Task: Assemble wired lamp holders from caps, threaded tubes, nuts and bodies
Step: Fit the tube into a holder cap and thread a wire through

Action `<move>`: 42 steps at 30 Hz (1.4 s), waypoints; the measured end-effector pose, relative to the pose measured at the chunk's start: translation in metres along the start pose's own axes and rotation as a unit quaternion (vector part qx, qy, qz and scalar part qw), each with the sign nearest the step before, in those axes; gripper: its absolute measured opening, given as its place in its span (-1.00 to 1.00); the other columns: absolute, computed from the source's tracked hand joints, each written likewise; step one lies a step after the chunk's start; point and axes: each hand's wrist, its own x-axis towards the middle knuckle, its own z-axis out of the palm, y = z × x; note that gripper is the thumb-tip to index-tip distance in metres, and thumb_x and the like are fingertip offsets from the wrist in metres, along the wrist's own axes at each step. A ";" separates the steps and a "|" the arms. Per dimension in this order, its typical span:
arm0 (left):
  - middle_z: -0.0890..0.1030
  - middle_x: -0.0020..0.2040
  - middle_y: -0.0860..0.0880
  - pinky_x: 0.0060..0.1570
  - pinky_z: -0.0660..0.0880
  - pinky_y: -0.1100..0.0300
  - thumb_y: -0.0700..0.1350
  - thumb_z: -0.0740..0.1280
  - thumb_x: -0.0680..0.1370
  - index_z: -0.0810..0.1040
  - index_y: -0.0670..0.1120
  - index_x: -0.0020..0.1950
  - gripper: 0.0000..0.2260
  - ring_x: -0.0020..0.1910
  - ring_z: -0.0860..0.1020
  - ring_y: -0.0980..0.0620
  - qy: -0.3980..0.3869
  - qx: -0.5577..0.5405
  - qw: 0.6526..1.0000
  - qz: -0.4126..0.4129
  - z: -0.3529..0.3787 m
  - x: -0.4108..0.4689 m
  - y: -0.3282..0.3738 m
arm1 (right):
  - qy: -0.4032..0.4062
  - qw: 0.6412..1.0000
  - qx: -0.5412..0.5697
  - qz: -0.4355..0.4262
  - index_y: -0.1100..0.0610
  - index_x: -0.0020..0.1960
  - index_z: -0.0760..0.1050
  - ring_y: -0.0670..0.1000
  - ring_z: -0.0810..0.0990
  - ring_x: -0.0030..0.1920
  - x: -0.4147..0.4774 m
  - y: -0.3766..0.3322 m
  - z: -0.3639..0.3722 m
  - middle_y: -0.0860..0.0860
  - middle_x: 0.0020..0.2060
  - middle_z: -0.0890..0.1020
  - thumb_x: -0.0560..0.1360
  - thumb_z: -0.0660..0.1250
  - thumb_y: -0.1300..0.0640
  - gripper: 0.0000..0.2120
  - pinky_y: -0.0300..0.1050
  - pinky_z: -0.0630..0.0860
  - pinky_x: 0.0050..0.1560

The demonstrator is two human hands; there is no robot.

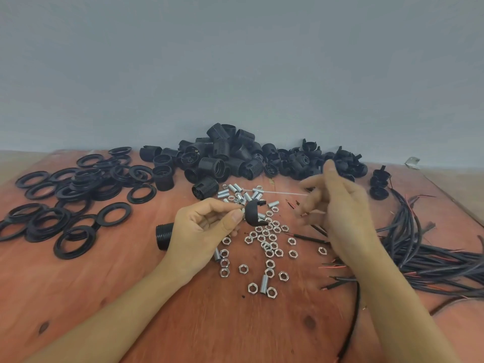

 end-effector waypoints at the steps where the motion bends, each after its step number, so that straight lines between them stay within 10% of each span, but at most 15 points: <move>1: 0.69 -0.24 -0.10 -0.25 0.56 0.29 -0.13 0.44 0.39 0.66 -0.18 -0.08 -0.83 -0.30 0.62 0.04 0.000 0.000 1.000 -0.001 -0.001 0.000 -0.001 | 0.038 0.996 -0.075 -0.036 0.07 -0.26 0.64 -0.04 0.60 -0.44 0.004 0.003 -0.008 0.03 -0.50 0.59 0.56 0.27 -0.18 -0.60 -0.10 0.61 -0.40; 5: 0.66 -0.26 -0.07 -0.25 0.55 0.27 -0.10 0.43 0.41 0.66 -0.16 -0.05 -0.82 -0.29 0.60 0.06 0.001 -0.004 1.000 -0.018 0.001 0.000 -0.003 | 0.015 0.821 -0.568 -0.042 -0.04 -0.10 0.68 -0.02 0.59 -0.10 0.013 0.025 -0.031 -0.12 -0.25 0.66 0.49 0.36 -0.18 -0.76 -0.05 0.53 -0.05; 7: 0.66 -0.25 -0.06 -0.25 0.55 0.27 -0.09 0.42 0.42 0.66 -0.15 -0.04 -0.82 -0.30 0.59 0.06 0.005 -0.009 1.000 -0.021 0.000 0.000 -0.004 | -0.021 0.771 -0.637 0.003 -0.04 -0.09 0.69 0.12 0.55 0.01 0.014 0.033 -0.030 -0.04 -0.17 0.66 0.49 0.34 -0.19 -0.74 -0.02 0.48 0.02; 17: 0.61 -0.26 -0.05 -0.28 0.52 0.28 -0.13 0.35 0.47 0.70 -0.10 -0.02 -0.83 -0.29 0.54 0.10 0.031 -0.128 0.987 -0.089 -0.004 0.004 -0.002 | 0.011 0.886 -0.338 -0.317 -0.09 0.08 0.54 -0.18 0.52 -0.31 -0.004 0.023 0.006 -0.31 -0.29 0.53 0.58 0.23 -0.11 -0.82 -0.35 0.40 -0.35; 25: 0.54 -0.23 -0.05 -0.26 0.55 0.29 -0.13 0.30 0.51 0.67 -0.12 -0.03 -0.83 -0.27 0.51 0.11 0.049 -0.194 0.972 -0.121 -0.002 0.005 0.002 | -0.104 0.880 -0.329 -0.325 0.03 -0.03 0.63 -0.13 0.48 -0.36 -0.012 0.026 0.013 -0.28 -0.38 0.49 0.59 0.27 -0.04 -0.79 -0.24 0.37 -0.31; 42: 0.56 -0.19 -0.06 -0.22 0.54 0.28 -0.13 0.27 0.53 0.71 -0.08 -0.03 -0.79 -0.28 0.48 0.12 0.048 -0.189 0.975 -0.110 -0.001 0.005 0.005 | -0.084 0.881 -0.350 -0.307 0.02 -0.12 0.62 -0.11 0.40 -0.44 -0.015 0.025 0.016 -0.23 -0.48 0.40 0.58 0.27 -0.02 -0.79 -0.23 0.28 -0.34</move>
